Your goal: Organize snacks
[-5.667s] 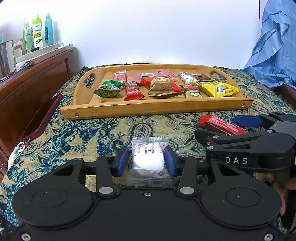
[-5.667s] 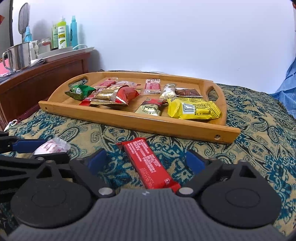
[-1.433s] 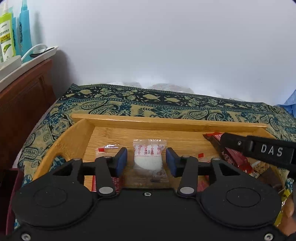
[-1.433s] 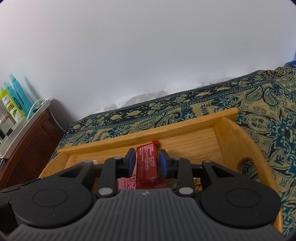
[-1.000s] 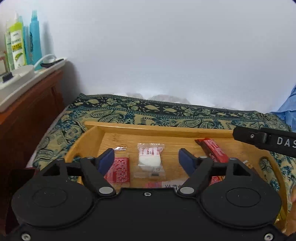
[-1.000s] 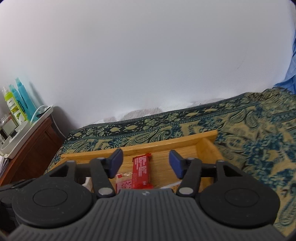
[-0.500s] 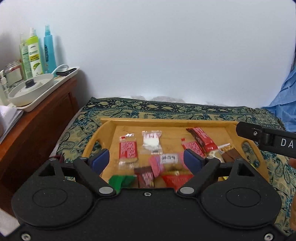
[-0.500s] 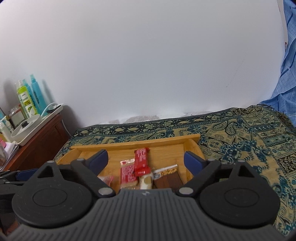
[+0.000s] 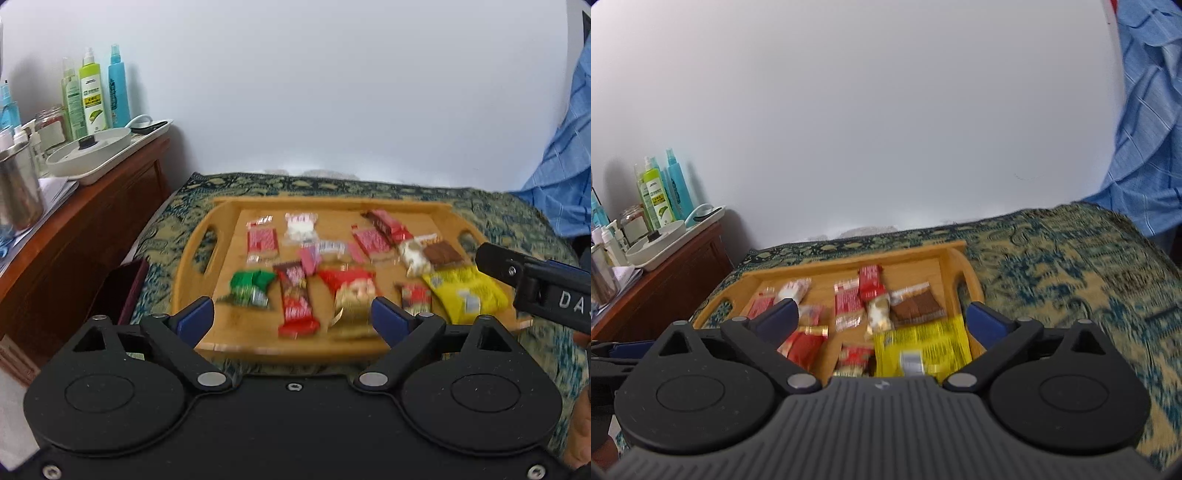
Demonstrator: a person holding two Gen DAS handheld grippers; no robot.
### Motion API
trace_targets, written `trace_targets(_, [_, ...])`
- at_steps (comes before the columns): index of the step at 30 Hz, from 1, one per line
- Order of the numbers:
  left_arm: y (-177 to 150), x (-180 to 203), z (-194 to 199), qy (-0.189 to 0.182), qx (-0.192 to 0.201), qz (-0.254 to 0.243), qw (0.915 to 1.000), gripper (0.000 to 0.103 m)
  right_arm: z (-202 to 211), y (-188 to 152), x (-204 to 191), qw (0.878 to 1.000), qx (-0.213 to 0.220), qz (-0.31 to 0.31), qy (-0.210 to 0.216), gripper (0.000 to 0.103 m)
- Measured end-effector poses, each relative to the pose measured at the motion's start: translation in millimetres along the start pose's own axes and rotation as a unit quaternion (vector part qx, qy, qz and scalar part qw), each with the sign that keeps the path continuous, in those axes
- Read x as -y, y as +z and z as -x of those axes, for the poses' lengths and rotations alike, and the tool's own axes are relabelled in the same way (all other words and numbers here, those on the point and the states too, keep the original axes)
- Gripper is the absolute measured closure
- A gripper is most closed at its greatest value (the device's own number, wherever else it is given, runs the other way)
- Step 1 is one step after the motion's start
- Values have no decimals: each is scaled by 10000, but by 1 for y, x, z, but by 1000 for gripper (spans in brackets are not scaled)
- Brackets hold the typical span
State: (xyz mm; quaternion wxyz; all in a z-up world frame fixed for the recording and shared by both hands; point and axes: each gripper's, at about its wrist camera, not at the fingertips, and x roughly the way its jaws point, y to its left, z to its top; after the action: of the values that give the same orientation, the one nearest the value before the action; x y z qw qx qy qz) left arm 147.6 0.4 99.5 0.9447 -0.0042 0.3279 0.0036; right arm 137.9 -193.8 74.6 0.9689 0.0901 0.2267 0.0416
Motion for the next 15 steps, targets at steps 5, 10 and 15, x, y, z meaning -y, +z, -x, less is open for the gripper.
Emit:
trace_targets(5, [-32, 0, 12, 28, -53, 7, 10000, 11, 20, -33, -4, 9997, -5, 235, -65, 0])
trace_targets(10, [-60, 1, 19, 67, -74, 1, 10000, 11, 36, -61, -9, 9985, 5, 536, -144, 0])
trace_targets(15, [-81, 3, 25, 74, -53, -86, 9999, 10, 48, -82, -12, 9974, -3, 695, -197, 0])
